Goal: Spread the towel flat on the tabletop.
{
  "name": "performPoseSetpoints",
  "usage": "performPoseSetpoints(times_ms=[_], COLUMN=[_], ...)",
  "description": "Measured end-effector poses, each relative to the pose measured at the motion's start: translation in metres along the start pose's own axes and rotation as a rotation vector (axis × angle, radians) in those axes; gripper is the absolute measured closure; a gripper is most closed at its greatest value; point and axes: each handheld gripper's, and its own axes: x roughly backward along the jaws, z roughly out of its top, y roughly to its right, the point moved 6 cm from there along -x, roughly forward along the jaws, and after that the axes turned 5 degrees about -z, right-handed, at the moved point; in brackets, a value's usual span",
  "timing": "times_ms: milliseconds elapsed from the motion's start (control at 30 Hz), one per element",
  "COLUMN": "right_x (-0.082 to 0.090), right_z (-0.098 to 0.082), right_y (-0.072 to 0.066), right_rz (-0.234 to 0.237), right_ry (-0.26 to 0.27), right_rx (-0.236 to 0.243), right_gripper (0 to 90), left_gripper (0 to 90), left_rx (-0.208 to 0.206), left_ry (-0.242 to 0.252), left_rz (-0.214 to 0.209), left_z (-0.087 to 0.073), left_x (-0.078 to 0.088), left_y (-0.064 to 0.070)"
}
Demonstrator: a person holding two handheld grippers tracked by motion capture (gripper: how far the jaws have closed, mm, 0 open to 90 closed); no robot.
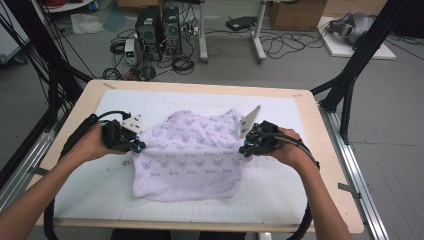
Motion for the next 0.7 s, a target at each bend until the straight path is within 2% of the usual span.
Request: performPoseSetpoints(times_ms=[33,100,167,200,233,267,333,367,400,433,467,500,567,600,667,700], right_x=[0.009,0.02,0.027,0.029,0.031,0.031,0.03,0.028,0.026,0.025,0.023,0.023,0.017,0.013,0.0,-0.011], right_z=[0.0,-0.001,-0.003,-0.004,-0.007,-0.008,-0.012,-0.014,-0.017,-0.019,-0.021,-0.021,-0.021,-0.021,-0.021,-0.022], right_y=[-0.001,-0.007,-0.017,-0.022,-0.033,-0.04,-0.063,-0.074,-0.082,-0.084,-0.078,-0.073,-0.059,-0.055,-0.051,-0.048], right_rz=[-0.027,-0.017,-0.003,0.016,0.054,0.092,0.23,0.293,0.338,0.343,0.283,0.253,0.181,0.156,0.124,0.097], right_ry=[0.028,0.057,0.062,0.063,0.057,0.062,0.069,0.065,0.059,0.059,0.068,0.068,0.078,0.057,0.008,-0.041], right_rx=[-0.004,-0.017,-0.003,0.001,0.01,0.022,0.069,0.091,0.119,0.112,0.103,0.074,0.023,-0.003,0.001,-0.007], right_gripper=[88.1,88.1,88.2,88.2,88.2,88.2,88.0,87.1,84.8,76.0,69.5,69.6,67.4,67.3,64.1,64.1], left_gripper=[87.6,87.6,87.6,87.6,87.6,87.6,87.4,86.7,83.5,75.3,61.3,54.9,53.6,52.7,51.9,51.5], left_rx=[-0.006,-0.02,-0.035,-0.058,-0.072,-0.095,-0.17,-0.206,-0.221,-0.226,-0.207,-0.153,-0.122,-0.102,-0.083,-0.07], left_ry=[0.008,0.013,0.009,-0.005,-0.012,-0.032,-0.071,-0.07,-0.061,-0.045,-0.051,-0.057,-0.041,-0.053,-0.076,-0.085], left_rz=[0.01,0.009,-0.015,-0.056,-0.087,-0.141,-0.276,-0.342,-0.362,-0.337,-0.302,-0.26,-0.186,-0.165,-0.132,-0.128], left_z=[0.003,0.007,0.01,0.01,0.009,0.007,0.001,-0.002,-0.003,-0.003,-0.002,-0.001,0.001,0.0,-0.001,-0.002], left_x=[0.005,0.011,0.013,0.012,0.011,0.009,0.005,0.002,0.0,-0.002,-0.003,-0.004,-0.008,-0.011,-0.022,-0.029], left_y=[0.002,0.007,0.017,0.028,0.035,0.047,0.072,0.084,0.088,0.087,0.081,0.072,0.059,0.053,0.045,0.041])
